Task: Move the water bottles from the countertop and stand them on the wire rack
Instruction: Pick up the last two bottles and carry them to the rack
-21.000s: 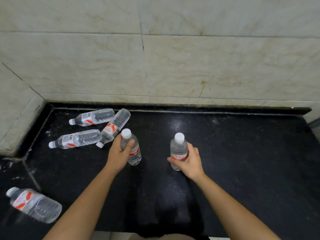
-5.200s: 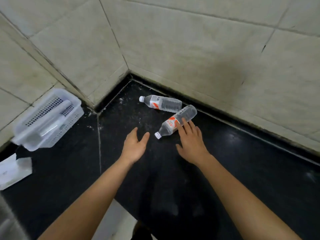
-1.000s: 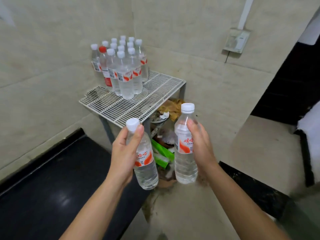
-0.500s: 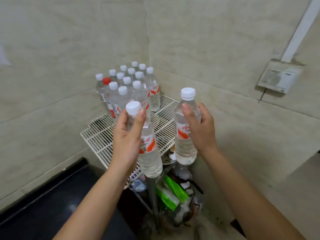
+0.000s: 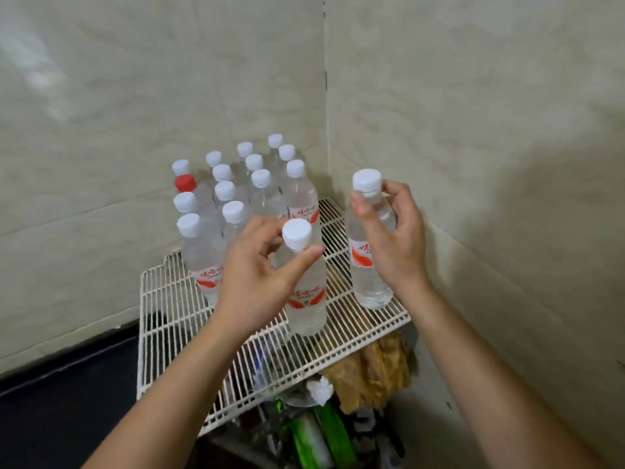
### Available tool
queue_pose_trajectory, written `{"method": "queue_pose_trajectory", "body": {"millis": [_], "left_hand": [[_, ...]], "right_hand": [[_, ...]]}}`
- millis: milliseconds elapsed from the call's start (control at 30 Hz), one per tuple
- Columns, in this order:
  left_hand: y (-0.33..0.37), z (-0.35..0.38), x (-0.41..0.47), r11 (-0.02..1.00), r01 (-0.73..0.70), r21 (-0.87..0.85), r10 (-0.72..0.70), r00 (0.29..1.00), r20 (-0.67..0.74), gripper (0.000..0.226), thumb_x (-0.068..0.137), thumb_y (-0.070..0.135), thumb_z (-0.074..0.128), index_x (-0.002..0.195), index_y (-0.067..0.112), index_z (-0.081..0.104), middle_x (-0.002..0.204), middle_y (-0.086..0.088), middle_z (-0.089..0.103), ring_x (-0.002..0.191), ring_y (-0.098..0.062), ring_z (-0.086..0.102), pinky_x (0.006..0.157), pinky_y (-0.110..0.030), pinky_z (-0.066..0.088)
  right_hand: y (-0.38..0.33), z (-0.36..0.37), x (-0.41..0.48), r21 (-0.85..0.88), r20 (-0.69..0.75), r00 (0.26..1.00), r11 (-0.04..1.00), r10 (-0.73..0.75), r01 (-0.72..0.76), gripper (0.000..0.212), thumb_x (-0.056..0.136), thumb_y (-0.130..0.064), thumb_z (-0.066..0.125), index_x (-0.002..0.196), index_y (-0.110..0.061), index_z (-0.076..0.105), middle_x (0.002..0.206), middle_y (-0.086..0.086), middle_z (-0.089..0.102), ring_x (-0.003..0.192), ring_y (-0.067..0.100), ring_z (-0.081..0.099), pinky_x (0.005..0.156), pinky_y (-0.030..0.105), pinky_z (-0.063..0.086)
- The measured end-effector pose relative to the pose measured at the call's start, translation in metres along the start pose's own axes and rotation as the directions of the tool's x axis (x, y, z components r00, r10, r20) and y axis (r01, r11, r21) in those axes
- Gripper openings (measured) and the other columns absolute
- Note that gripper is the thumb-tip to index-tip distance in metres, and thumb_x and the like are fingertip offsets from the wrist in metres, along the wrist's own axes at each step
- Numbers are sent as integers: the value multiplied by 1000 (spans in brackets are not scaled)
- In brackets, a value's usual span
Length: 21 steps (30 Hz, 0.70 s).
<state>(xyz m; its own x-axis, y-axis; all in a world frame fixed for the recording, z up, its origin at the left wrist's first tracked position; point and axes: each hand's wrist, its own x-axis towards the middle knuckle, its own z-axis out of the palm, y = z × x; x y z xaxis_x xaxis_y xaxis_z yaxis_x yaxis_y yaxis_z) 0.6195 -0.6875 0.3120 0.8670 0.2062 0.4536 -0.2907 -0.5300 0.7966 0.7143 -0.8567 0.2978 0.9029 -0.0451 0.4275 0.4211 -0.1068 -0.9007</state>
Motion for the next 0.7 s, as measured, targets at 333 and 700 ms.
{"method": "queue_pose_trajectory", "body": {"millis": [333, 700], "left_hand": [[20, -4, 92, 888, -106, 447, 51, 990, 134, 36, 67, 61, 81, 69, 27, 69, 65, 14, 61, 64, -3, 55, 58, -28, 41], [-24, -31, 110, 724, 61, 687, -135, 989, 53, 50, 64, 64, 83, 84, 19, 73, 76, 0, 73, 72, -19, 67, 68, -46, 57]], "right_hand": [[14, 3, 65, -323, 301, 953, 938, -23, 125, 32, 96, -55, 59, 114, -29, 66, 97, -19, 66, 86, 5, 60, 70, 6, 40], [20, 46, 64, -438, 519, 854, 867, 27, 239, 40, 100, -58, 50, 109, -21, 63, 91, -2, 71, 85, 19, 66, 77, 43, 54]]}}
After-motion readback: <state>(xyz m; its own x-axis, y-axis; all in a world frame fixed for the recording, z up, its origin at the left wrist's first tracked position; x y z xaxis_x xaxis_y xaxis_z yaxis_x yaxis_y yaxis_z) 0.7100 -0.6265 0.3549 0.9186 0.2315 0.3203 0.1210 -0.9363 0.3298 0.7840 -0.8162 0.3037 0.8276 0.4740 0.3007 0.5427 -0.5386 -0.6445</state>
